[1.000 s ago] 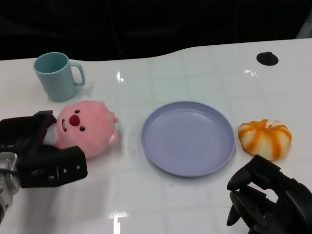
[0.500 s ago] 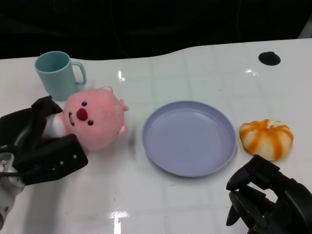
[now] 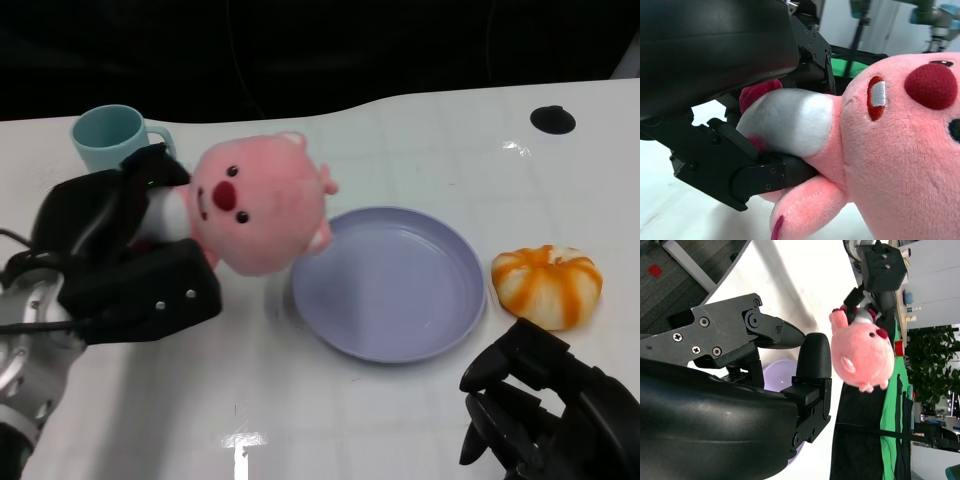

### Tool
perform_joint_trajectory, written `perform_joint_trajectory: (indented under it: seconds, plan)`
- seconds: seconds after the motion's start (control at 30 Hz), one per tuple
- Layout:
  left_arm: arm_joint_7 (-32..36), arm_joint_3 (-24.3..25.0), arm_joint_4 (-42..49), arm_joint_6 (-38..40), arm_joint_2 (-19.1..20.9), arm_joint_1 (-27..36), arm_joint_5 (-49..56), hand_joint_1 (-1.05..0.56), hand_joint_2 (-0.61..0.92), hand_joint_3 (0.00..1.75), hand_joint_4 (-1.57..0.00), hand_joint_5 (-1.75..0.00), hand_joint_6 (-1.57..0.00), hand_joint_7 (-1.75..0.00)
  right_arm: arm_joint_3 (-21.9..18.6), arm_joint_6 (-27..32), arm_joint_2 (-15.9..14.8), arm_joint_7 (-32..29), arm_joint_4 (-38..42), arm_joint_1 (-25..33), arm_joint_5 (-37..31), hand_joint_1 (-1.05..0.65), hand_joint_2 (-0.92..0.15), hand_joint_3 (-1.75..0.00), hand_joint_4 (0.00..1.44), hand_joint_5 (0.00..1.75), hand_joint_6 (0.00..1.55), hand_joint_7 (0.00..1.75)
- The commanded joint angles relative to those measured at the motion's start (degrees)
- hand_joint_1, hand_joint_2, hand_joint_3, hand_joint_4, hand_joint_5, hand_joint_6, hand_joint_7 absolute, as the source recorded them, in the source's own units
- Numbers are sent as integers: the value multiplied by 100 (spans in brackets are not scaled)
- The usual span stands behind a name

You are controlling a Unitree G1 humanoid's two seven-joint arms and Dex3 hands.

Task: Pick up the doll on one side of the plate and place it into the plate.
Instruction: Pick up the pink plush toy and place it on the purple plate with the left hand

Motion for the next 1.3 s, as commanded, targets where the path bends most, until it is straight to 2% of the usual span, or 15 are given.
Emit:
perform_joint_trajectory:
  seconds: [0.03,0.17,0.4,0.53,0.6,0.97,1.0,1.07,1.1,1.17,1.2,1.23,1.27,1.3]
  plan:
    - [-154,-131,-169,94,-137,-170,135,-19,47,111,-93,-175,-71,-175,22,-16,-17,-44,-34,22,8,-32,-91,-62,55,175,41,166]
    - [-204,-273,-159,258,-393,-350,310,-17,44,108,-93,-175,-71,-175,68,-11,-25,-77,-49,32,-17,-32,-90,-62,55,175,42,165]
    - [-418,-643,156,518,-936,-753,518,-20,43,115,-93,-175,-73,-175,170,-35,-25,-94,-106,72,-17,-31,-91,-62,56,175,43,166]
    - [-537,-866,417,705,-1245,-974,617,-23,50,104,-92,-175,-70,-175,223,-40,-14,-96,-129,91,-7,-31,-90,-62,57,175,43,166]
    - [-591,-951,568,827,-1369,-1081,651,-23,52,104,-92,-175,-69,-175,253,-27,-11,-122,-151,101,-29,-32,-90,-62,57,175,43,166]
    - [-526,-1189,1480,829,-1782,-1540,677,-23,52,111,-91,-175,-69,-175,394,-6,-13,-255,-246,160,-120,-31,-89,-64,56,175,43,167]
    - [-551,-1205,1522,829,-1786,-1576,687,-22,52,110,-91,-175,-69,-175,406,-21,-16,-266,-253,168,-143,-31,-89,-64,56,175,43,167]
    - [-607,-1203,1583,813,-1801,-1627,660,-22,52,96,-87,-175,-65,-175,417,0,-22,-286,-277,182,-155,-31,-89,-64,56,175,44,167]
    - [-643,-1183,1594,802,-1817,-1637,618,-22,53,88,-86,-175,-67,-165,419,7,-25,-294,-284,190,-152,-31,-88,-64,56,175,44,167]
    - [-682,-1166,1578,759,-1826,-1629,568,-22,54,80,-80,-173,-85,-97,415,-4,-35,-290,-285,208,-142,-30,-88,-65,55,175,43,166]
    - [-735,-1161,1523,746,-1820,-1609,539,-22,59,73,-78,-169,-90,-73,411,-14,-44,-281,-288,217,-137,-31,-88,-65,55,175,43,166]
    - [-812,-1155,1454,737,-1808,-1587,495,-24,67,60,-76,-167,-93,-50,403,-26,-48,-264,-286,222,-116,-31,-88,-65,55,175,43,166]
    - [-870,-1151,1403,735,-1799,-1572,462,-27,80,39,-72,-165,-91,-27,398,-33,-50,-252,-285,224,-100,-31,-88,-65,55,175,44,166]
    - [-932,-1146,1352,716,-1783,-1555,425,-28,86,28,-71,-165,-91,-17,396,-37,-52,-246,-285,224,-95,-31,-88,-65,55,175,44,166]
